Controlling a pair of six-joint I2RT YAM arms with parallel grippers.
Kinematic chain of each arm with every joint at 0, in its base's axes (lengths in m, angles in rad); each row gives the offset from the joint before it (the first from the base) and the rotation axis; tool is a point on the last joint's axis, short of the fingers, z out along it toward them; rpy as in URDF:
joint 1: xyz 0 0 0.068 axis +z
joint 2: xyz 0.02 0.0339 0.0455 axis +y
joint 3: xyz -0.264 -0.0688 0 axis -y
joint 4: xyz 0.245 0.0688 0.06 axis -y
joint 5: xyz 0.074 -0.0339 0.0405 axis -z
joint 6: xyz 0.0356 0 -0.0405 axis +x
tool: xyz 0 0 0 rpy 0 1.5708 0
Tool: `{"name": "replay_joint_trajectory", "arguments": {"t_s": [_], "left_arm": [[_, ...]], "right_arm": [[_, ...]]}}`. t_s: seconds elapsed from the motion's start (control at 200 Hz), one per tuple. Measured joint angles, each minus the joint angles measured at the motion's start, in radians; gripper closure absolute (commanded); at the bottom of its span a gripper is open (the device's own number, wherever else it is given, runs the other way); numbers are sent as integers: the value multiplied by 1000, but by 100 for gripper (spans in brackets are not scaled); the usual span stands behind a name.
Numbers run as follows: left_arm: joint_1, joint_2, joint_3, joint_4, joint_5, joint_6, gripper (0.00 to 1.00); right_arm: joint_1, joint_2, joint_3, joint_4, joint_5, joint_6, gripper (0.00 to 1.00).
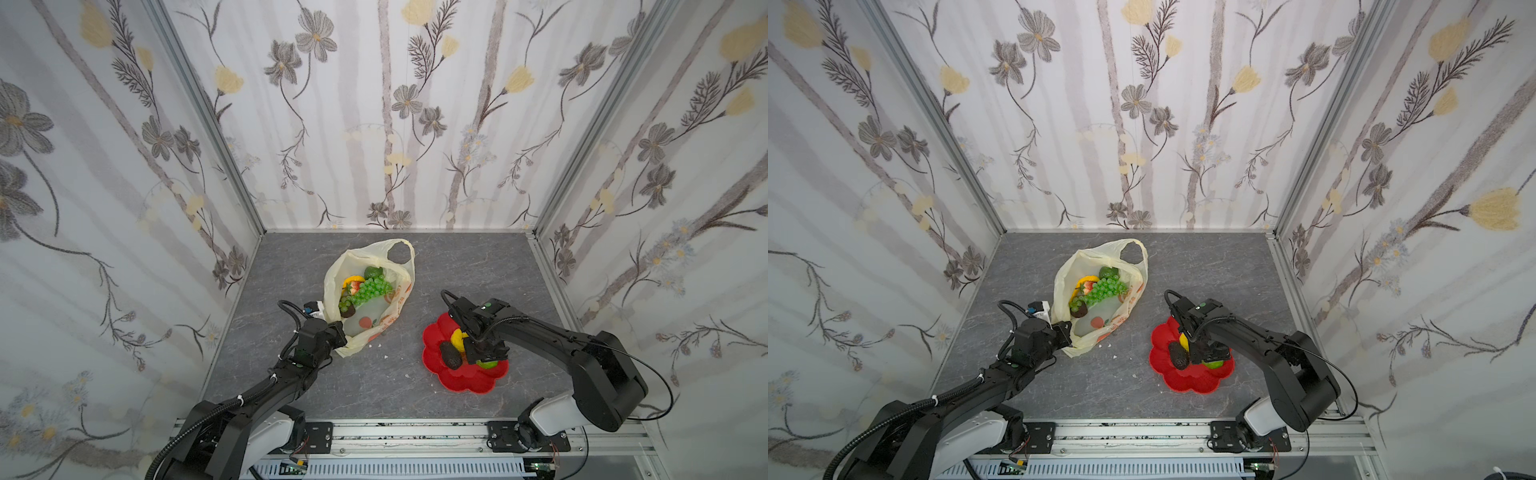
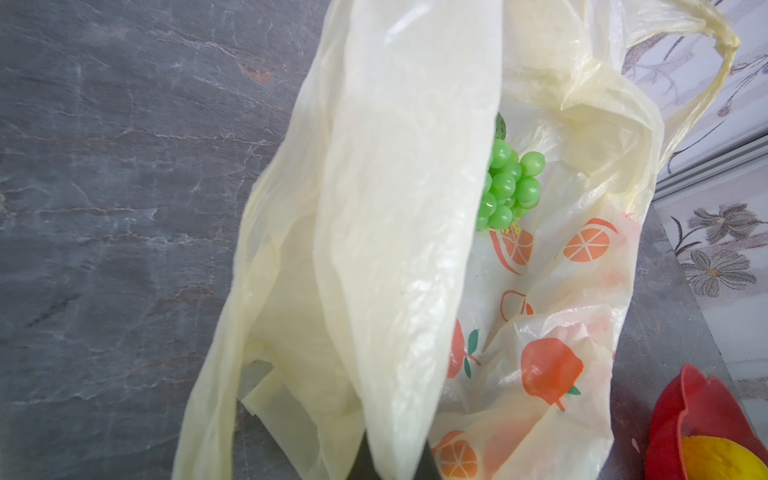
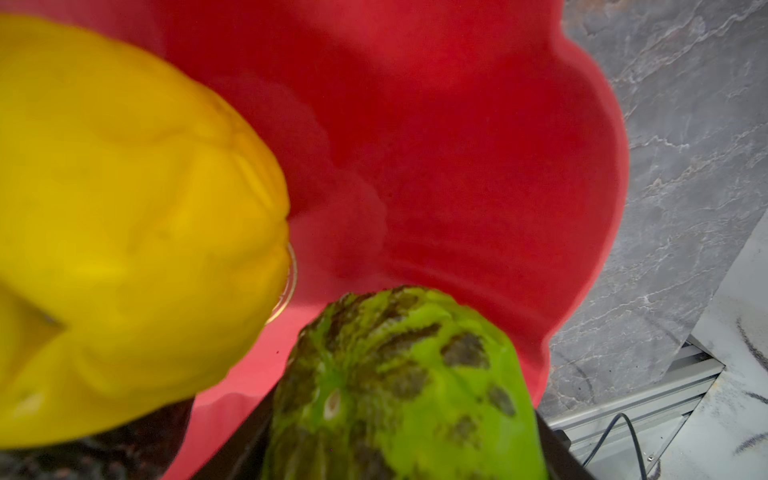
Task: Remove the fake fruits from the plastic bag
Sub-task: 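Lower the custard apple onto the red plate and open the right gripper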
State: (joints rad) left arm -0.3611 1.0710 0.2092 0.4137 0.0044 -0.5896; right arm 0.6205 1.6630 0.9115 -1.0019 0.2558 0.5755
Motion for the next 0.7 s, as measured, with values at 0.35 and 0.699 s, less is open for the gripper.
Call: {"name": "replay_joint_trajectory", "arguments": {"t_s": [0.35, 0.699], "left_arm": [[0, -5, 0, 0, 0, 4, 100], [0, -6, 0, 0, 0, 4, 100]], "right_arm": [[-17, 88, 41, 45, 51, -35, 29], [-17, 85, 55, 64, 85, -58, 22]]}}
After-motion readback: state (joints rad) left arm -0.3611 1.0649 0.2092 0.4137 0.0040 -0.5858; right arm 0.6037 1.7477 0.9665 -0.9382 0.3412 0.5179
